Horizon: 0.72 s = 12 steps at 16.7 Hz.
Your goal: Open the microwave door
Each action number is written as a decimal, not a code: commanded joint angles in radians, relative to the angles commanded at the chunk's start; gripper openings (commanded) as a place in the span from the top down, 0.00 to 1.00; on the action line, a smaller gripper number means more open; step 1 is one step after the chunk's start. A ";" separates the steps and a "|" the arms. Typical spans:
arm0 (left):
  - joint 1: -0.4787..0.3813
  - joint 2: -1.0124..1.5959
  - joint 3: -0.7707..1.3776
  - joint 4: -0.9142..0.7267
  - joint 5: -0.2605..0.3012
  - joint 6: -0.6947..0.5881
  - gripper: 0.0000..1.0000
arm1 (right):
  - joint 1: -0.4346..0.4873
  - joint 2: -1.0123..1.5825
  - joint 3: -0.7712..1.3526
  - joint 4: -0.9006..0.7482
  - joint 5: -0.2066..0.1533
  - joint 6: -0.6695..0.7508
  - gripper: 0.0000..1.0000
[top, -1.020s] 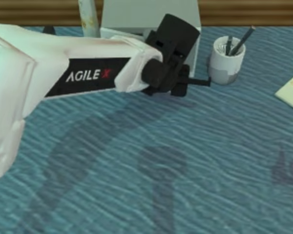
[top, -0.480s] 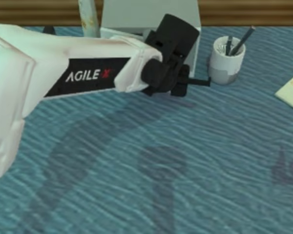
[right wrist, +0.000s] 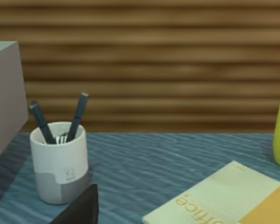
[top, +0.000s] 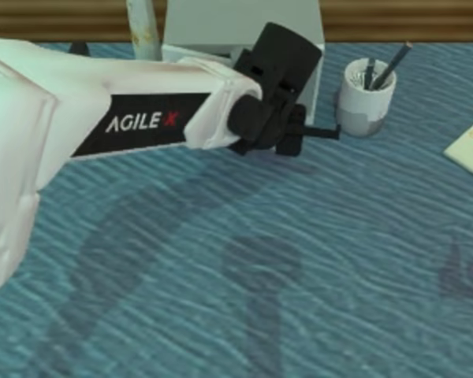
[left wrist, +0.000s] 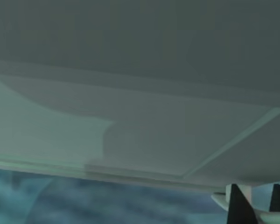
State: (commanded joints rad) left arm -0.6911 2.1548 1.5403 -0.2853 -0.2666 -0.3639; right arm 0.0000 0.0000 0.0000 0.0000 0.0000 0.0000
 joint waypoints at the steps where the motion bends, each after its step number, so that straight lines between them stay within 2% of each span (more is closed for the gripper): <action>1: -0.009 0.005 -0.001 0.000 0.007 -0.005 1.00 | 0.000 0.000 0.000 0.000 0.000 0.000 0.00; 8: 0.013 -0.051 -0.085 0.050 0.054 0.070 1.00 | 0.000 0.000 0.000 0.000 0.000 0.000 0.00; 12: 0.014 -0.052 -0.086 0.051 0.055 0.071 1.00 | 0.000 0.000 0.000 0.000 0.000 0.000 0.00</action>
State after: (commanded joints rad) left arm -0.6773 2.1029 1.4544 -0.2346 -0.2117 -0.2930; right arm 0.0000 0.0000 0.0000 0.0000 0.0000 0.0000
